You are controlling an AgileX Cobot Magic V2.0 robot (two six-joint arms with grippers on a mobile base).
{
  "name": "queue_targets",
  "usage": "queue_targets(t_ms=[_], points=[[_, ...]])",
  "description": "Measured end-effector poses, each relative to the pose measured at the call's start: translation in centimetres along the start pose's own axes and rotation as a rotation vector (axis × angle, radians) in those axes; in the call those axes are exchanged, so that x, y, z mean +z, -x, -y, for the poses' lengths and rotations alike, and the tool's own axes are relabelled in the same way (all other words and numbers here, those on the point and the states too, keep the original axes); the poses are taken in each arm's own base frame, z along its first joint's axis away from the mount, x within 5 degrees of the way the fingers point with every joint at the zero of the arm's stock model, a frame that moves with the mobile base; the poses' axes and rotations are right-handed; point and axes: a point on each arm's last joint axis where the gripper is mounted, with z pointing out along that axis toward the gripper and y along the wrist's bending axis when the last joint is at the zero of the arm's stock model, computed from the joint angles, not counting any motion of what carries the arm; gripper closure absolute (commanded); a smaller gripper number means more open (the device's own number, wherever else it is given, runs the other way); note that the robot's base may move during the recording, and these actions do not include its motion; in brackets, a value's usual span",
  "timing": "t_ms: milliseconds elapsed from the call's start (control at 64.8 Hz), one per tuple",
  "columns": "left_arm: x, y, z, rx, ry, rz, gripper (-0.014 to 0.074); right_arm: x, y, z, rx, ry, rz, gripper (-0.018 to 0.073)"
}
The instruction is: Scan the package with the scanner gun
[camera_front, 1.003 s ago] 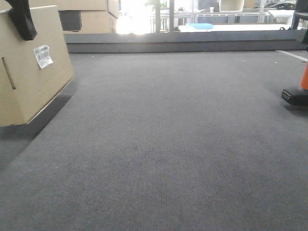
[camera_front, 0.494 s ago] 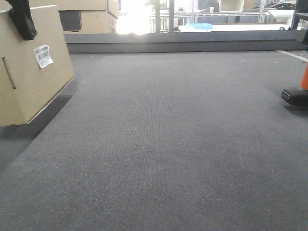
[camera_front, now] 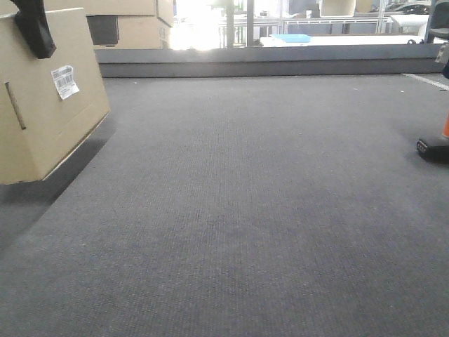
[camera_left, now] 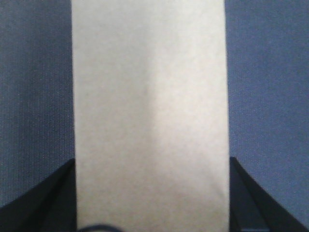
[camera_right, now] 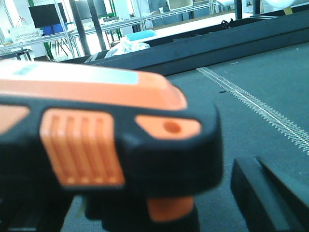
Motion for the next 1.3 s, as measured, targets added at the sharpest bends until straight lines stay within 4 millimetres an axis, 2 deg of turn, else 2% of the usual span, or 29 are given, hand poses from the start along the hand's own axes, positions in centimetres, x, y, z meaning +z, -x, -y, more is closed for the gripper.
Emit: queue_targets(t_ms=[494,787,1034,1296], points=[[0.0,0.0,0.0,0.0,0.0,0.0,0.0707,0.0,-0.4,-0.5,-0.036,0.056,-0.04,0.0001],[0.0,0.0,0.0,0.0,0.0,0.0,0.0707,-0.5,0.9,-0.8,-0.071,0.066,-0.033,0.0001],[0.0,0.2,-0.4,0.022,0.035,0.017,0.0707,-3.1,1.4,-0.2,-0.095,0.07,-0.036,0.0001],[-0.1,0.5,-3.7,0.046,0.091,0.011,0.0707,-6.6,1.3,0.6,-0.1,0.073,-0.045,0.0001]])
